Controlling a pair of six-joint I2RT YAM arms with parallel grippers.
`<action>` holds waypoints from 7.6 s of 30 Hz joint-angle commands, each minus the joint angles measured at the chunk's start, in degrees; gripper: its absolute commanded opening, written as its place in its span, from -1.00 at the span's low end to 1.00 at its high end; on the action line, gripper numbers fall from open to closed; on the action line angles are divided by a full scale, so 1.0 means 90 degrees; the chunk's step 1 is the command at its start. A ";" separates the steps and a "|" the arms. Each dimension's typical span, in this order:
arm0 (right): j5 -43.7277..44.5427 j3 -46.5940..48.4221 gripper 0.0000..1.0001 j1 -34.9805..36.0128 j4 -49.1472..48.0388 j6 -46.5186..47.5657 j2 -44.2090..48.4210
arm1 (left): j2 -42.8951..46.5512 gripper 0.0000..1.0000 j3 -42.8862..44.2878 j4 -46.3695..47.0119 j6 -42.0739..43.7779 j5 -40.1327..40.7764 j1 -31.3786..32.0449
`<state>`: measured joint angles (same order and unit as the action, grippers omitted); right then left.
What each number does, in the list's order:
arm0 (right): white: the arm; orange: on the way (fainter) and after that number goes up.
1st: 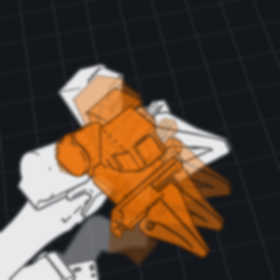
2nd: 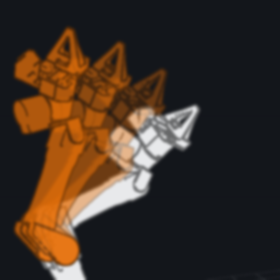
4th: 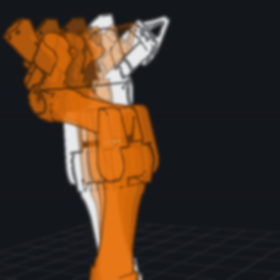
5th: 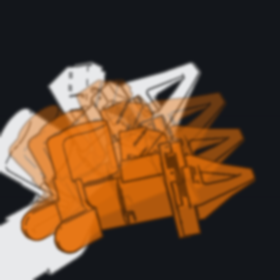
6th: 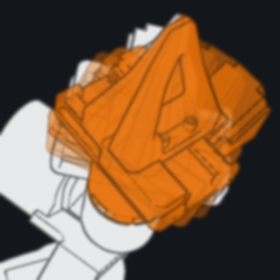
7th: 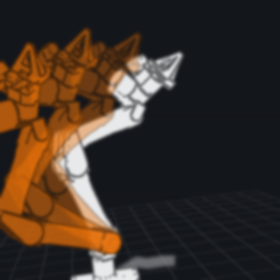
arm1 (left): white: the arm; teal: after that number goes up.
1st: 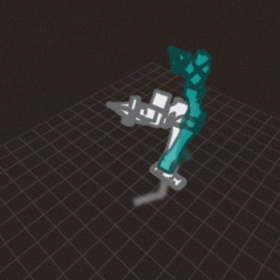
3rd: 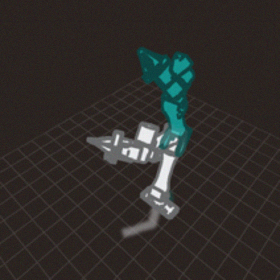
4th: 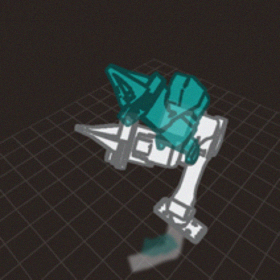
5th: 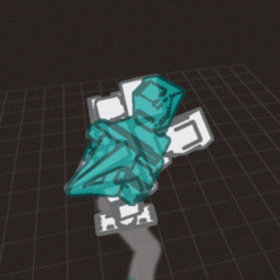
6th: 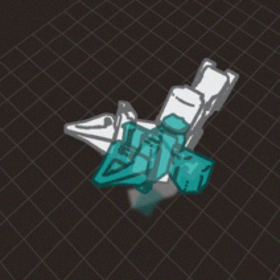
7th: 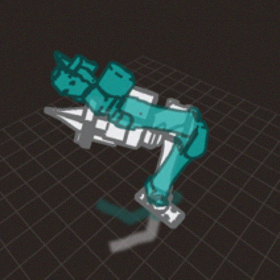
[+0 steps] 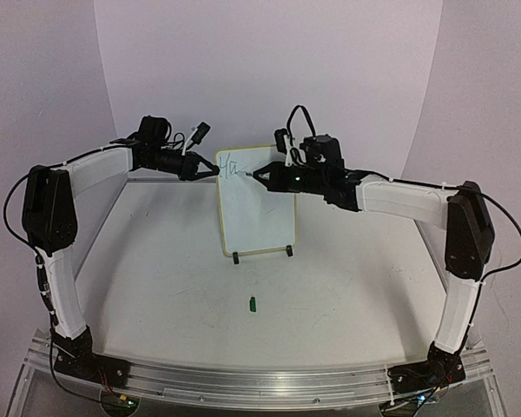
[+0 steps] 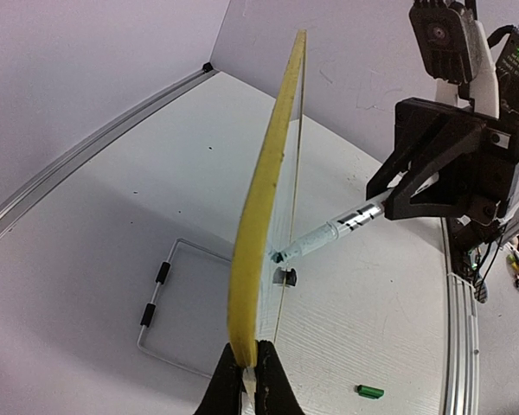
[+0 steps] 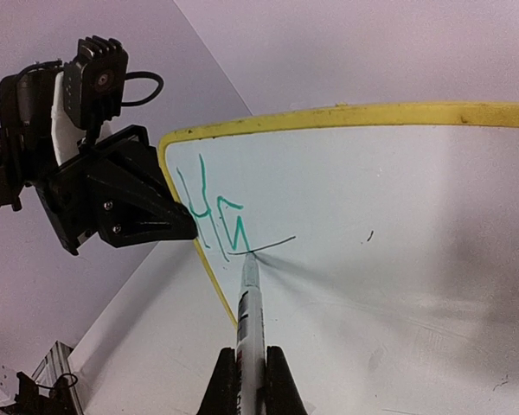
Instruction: Write a sentence on the whiteboard
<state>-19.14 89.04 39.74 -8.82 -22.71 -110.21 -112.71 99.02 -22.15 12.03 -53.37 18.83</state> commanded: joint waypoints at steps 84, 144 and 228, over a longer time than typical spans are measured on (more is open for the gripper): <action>0.0248 0.0285 -1.00 -0.0119 -0.0455 -0.0139 0.0083 | -0.0143 -1.00 0.0267 -0.0496 0.0261 0.0124 0.0076; 0.0442 -0.0136 -1.00 -0.0136 -0.0350 -0.0016 0.0570 | -0.0099 -1.00 0.0228 -0.0498 0.0261 0.0156 0.0076; 0.1219 -0.0752 -1.00 -0.0217 -0.0792 -0.0115 0.0806 | -0.0181 -1.00 0.0260 -0.0430 0.0193 0.0109 0.0076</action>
<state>-12.19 83.36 38.24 -14.00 -23.83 -105.47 -112.92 100.09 -23.97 12.12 -52.75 18.94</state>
